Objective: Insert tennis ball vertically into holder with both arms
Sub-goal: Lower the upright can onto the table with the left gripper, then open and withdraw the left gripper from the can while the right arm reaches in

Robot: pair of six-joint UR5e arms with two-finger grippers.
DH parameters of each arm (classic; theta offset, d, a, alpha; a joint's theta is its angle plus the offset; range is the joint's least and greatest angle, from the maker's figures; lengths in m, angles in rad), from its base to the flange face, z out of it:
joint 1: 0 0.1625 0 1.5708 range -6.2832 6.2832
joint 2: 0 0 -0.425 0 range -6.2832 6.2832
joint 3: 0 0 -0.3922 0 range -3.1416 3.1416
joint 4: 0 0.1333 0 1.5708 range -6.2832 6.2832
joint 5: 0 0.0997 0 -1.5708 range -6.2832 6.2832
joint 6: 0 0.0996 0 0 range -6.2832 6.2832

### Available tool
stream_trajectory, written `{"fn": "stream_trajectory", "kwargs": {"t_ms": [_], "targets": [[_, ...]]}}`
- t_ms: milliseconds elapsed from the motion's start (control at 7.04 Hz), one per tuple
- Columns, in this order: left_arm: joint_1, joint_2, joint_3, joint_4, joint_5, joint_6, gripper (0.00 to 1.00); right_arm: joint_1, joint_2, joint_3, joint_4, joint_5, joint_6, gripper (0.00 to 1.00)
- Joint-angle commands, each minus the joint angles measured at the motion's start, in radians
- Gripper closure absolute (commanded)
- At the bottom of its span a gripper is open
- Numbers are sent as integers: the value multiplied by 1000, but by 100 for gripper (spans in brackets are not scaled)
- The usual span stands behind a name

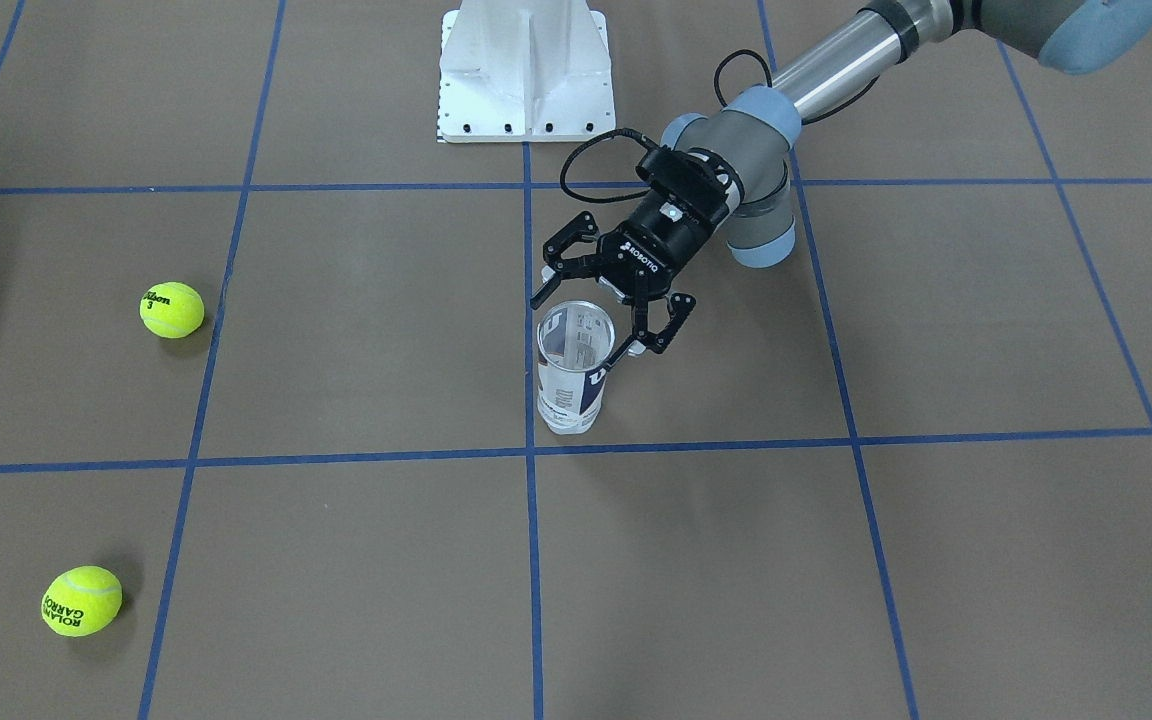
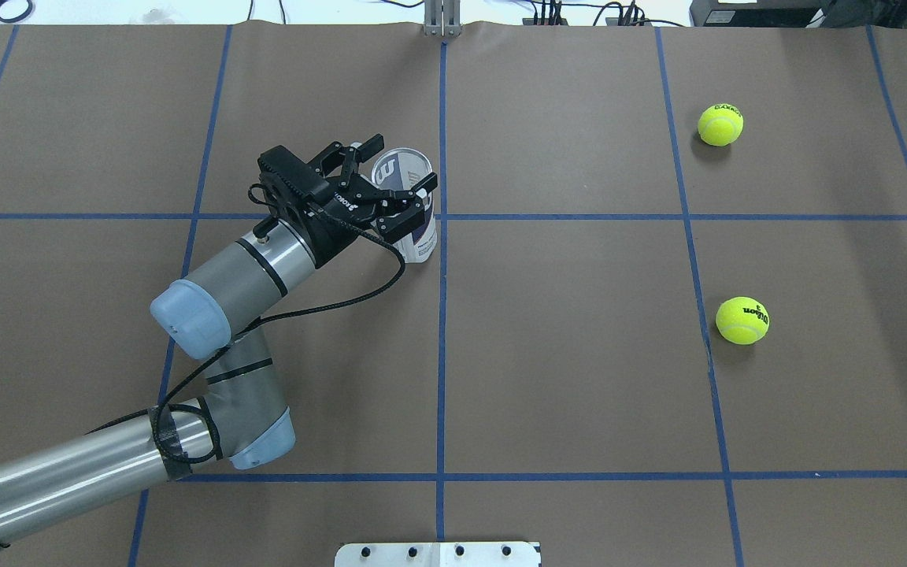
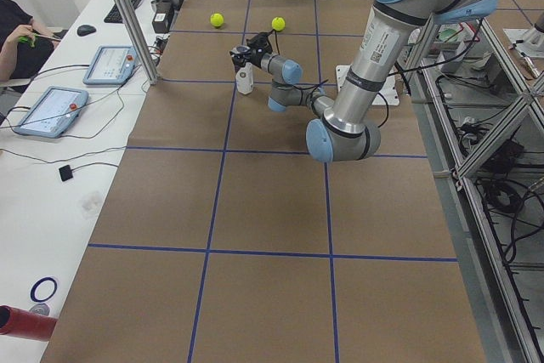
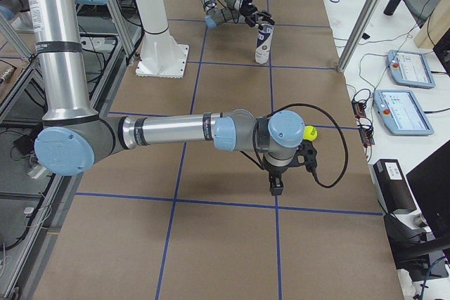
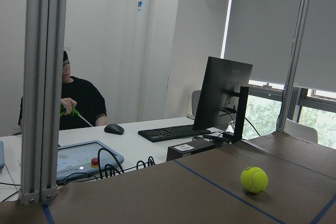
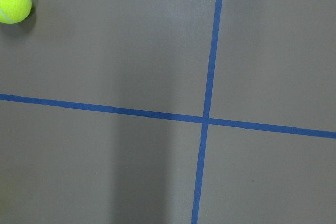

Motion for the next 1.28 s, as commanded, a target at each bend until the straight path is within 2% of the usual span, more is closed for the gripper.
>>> {"fn": "stream_trajectory", "kwargs": {"t_ms": [0,142,284,426,568,710,852,1136], "targets": [[-11,4,-89,35,-10,21,1,0,0,2,0,0,0,1],[-36,15,-164,109,-63,24,1,0,0,15,2,0,0,1],[-83,77,-275,245,-164,21,1,0,8,23,2,-1,0,0],[-105,187,-396,360,-198,18,1,-2,9,17,2,-4,-3,0],[-113,285,-483,422,-229,13,1,-3,9,11,0,-1,-2,0],[-134,388,-541,481,-304,6,1,-3,8,12,0,-1,0,1],[-142,454,-555,512,-381,-25,1,-26,11,17,2,-4,50,1],[-131,467,-537,513,-391,-89,1,-168,95,20,-2,-9,339,1]]}}
